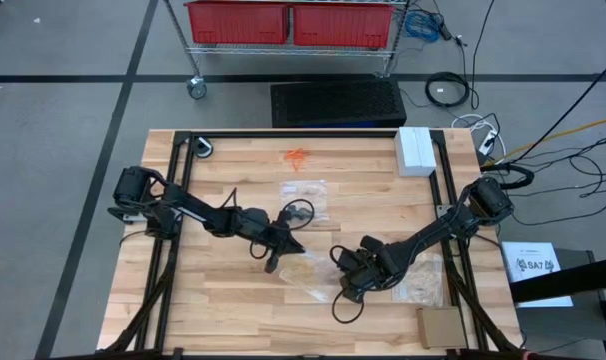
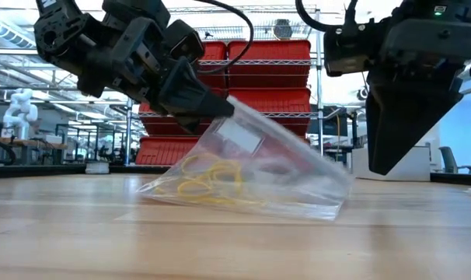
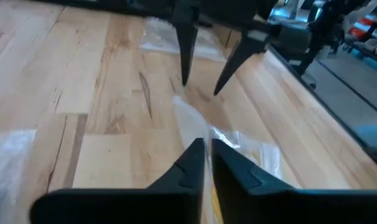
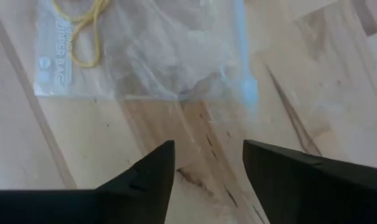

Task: Sort rubber bands
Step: Move the zip bag to the left of the other zip bag

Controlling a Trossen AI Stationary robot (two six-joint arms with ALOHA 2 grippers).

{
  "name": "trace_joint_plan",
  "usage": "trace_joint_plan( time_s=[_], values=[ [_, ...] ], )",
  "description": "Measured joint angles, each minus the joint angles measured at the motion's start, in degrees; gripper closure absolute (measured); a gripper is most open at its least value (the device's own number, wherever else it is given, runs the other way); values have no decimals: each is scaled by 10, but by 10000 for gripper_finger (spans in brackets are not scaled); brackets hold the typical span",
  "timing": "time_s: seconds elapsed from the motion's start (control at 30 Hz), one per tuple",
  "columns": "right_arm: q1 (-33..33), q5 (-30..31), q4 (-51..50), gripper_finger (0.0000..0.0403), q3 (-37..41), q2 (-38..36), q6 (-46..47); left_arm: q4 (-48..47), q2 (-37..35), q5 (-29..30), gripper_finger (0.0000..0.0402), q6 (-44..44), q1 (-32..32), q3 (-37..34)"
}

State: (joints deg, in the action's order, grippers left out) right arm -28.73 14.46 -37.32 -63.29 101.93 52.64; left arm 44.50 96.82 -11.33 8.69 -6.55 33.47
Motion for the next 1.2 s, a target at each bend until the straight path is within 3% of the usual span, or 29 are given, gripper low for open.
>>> trace_joint_plan(
  time_s=[0.2, 0.37, 0.57, 0.73, 1.0, 1.2],
  values=[
    [-2, 0, -1, 209, 0, 0, 2, -46, -5, 0, 291, 0, -11, 0],
    [-11, 6, -3, 209, 0, 0, -6, -85, -58, 9, 251, -15, -5, 0],
    [-19, 9, -3, 209, -1, 0, -3, -134, -138, 11, 239, -48, -1, 0],
    [-26, 20, -2, 221, -1, 0, -3, -177, -128, 13, 239, -65, -32, 1],
    [-21, 44, 22, 332, -1, 0, -30, -190, 5, 71, 308, -110, -83, 64],
    [-21, 78, 22, 398, -1, 0, -41, -286, 87, 102, 384, -141, -97, 160]
  ],
)
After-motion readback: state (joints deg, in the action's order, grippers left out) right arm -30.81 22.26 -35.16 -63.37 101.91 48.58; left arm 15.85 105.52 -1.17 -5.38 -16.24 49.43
